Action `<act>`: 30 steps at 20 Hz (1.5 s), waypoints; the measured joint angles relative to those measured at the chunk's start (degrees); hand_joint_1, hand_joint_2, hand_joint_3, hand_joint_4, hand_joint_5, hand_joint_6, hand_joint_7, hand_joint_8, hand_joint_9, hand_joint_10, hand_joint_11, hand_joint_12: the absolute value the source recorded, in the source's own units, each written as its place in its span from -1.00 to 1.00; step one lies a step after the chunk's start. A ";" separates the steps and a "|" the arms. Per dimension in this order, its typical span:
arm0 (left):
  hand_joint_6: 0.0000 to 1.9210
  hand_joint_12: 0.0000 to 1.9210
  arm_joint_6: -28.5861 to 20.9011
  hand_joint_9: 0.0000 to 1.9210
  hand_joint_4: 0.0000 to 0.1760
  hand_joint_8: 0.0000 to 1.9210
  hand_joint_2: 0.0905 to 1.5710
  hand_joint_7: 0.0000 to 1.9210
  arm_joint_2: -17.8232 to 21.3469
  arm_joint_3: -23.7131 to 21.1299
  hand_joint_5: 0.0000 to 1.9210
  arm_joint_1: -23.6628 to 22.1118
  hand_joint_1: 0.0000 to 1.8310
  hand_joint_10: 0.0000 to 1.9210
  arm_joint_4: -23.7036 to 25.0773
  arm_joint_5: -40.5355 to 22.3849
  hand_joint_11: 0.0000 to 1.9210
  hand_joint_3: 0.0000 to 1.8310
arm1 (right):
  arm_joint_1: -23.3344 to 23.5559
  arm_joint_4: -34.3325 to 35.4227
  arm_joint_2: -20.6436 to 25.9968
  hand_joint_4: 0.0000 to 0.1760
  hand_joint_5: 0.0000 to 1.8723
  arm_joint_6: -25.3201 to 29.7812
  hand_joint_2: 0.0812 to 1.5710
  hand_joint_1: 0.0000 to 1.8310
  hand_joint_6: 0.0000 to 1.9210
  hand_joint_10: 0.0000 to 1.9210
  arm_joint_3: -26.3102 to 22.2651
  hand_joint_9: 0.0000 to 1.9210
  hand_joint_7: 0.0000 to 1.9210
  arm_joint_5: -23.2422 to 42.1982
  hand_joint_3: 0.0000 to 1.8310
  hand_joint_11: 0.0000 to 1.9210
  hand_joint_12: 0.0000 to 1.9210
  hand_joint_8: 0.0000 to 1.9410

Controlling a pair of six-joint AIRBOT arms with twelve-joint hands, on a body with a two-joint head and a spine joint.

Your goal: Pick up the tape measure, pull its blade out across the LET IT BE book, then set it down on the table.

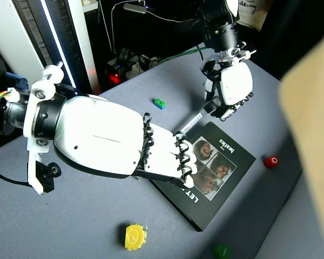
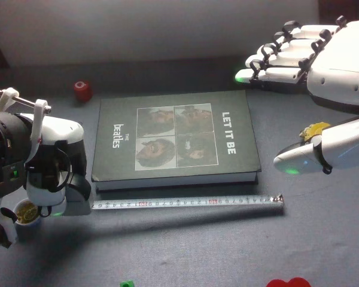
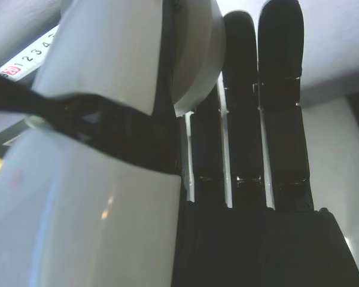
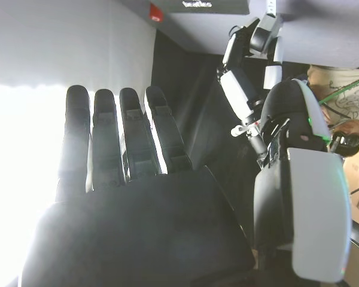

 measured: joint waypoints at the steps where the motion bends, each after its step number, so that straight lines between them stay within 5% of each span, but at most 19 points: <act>1: 0.05 0.13 0.00 -0.22 -1.00 0.36 0.46 -0.13 0.00 0.00 -0.07 -0.02 0.34 0.07 0.00 0.00 -0.22 -1.00 | 0.00 0.00 0.00 -1.00 -0.91 0.00 0.30 -0.86 -1.00 -1.00 0.00 -0.92 -0.90 -0.02 -1.00 -1.00 -0.51 -1.00; 2: 0.14 0.07 0.00 -0.19 -1.00 0.34 0.47 -0.11 0.00 0.13 -0.12 0.00 0.29 -0.34 -0.09 0.04 -0.31 -1.00 | -0.02 0.00 0.00 -1.00 -0.91 0.00 0.30 -0.86 -1.00 -1.00 0.00 -0.92 -0.90 -0.02 -1.00 -1.00 -0.51 -1.00; 3: 0.14 0.07 -0.02 -0.19 -1.00 0.34 0.47 -0.11 0.00 0.24 -0.12 0.00 0.29 -0.34 -0.07 0.04 -0.31 -1.00 | 0.00 0.00 0.00 -1.00 -0.91 -0.02 0.30 -0.86 -1.00 -1.00 0.00 -0.92 -0.90 -0.04 -1.00 -1.00 -0.51 -1.00; 4: 0.17 -0.01 0.02 -0.16 -0.85 -0.27 0.45 -0.16 0.00 0.24 -0.09 0.00 0.17 -0.54 0.11 0.15 -0.35 -1.00 | -0.02 0.00 0.00 -1.00 -0.91 -0.09 0.30 -0.86 -1.00 -1.00 0.00 -0.92 -0.90 -0.02 -1.00 -1.00 -0.51 -1.00; 5: -0.47 -0.05 0.00 -0.20 -1.00 -0.63 0.35 -0.16 0.00 0.24 -0.16 0.00 0.04 -0.70 0.11 0.22 -0.44 -1.00 | -0.02 0.00 0.00 -1.00 -0.91 -0.13 0.30 -0.86 -1.00 -1.00 0.00 -0.92 -0.90 -0.02 -1.00 -1.00 -0.51 -1.00; 7: -0.92 -0.08 0.02 -0.25 -1.00 -0.94 0.28 -0.15 0.00 0.24 -0.16 0.00 -0.11 -0.90 0.13 0.39 -0.59 -1.00 | -0.28 0.00 0.00 -1.00 -0.91 -0.17 0.30 -0.86 -1.00 -1.00 0.00 -0.92 -0.90 0.00 -1.00 -1.00 -0.51 -1.00; 10: -1.00 -0.14 0.04 -0.38 -1.00 -1.00 0.28 -0.27 0.00 0.24 -0.27 0.00 -0.34 -0.99 0.13 0.76 -0.74 -1.00 | -0.37 0.02 0.00 -1.00 -0.90 -0.28 0.30 -0.86 -1.00 -1.00 0.00 -0.92 -0.90 0.07 -1.00 -1.00 -0.50 -1.00; 11: -1.00 -0.19 0.02 -0.55 -1.00 -1.00 0.28 -0.47 0.02 0.22 -0.44 0.00 -0.52 -1.00 0.15 1.03 -0.88 -1.00 | -0.37 0.02 0.00 -1.00 -0.90 -0.31 0.30 -0.86 -1.00 -1.00 0.00 -0.92 -0.90 0.07 -1.00 -1.00 -0.50 -1.00; 14: -1.00 -0.17 0.04 -0.66 -1.00 -1.00 0.26 -0.62 0.42 -0.48 -0.58 0.00 -0.60 -1.00 0.17 1.22 -0.98 -1.00 | -0.37 0.02 0.00 -1.00 -0.90 -0.33 0.30 -0.86 -1.00 -1.00 0.00 -0.92 -0.90 0.04 -1.00 -1.00 -0.50 -1.00; 19: -0.99 -0.16 1.81 -0.68 -1.00 -0.99 0.25 -0.62 1.84 -1.03 -0.56 -1.11 -0.60 -1.00 -0.24 1.33 -1.00 -1.00 | -0.37 0.02 0.00 -1.00 -0.90 -0.37 0.30 -0.86 -1.00 -1.00 0.00 -0.92 -0.90 0.13 -1.00 -1.00 -0.50 -1.00; 27: -0.97 -0.13 10.69 -0.67 -1.00 -0.98 0.25 -0.60 2.10 2.93 -0.48 -9.38 -0.56 -0.99 0.55 -0.92 -0.99 -1.00 | -0.37 0.07 -0.04 -1.00 -0.90 -0.37 0.30 -0.86 -1.00 -1.00 0.00 -0.92 -0.90 0.04 -1.00 -1.00 -0.50 -1.00; 30: -0.99 -0.12 11.54 -0.63 -1.00 -0.99 0.25 -0.57 0.59 2.54 -0.47 -10.91 -0.55 -0.99 -0.52 -0.37 -0.95 -1.00 | -0.37 0.04 -0.04 -1.00 -0.80 -0.37 0.28 -0.83 -0.98 -0.98 -0.02 -0.84 -0.79 0.09 -1.00 -1.00 -0.30 -0.98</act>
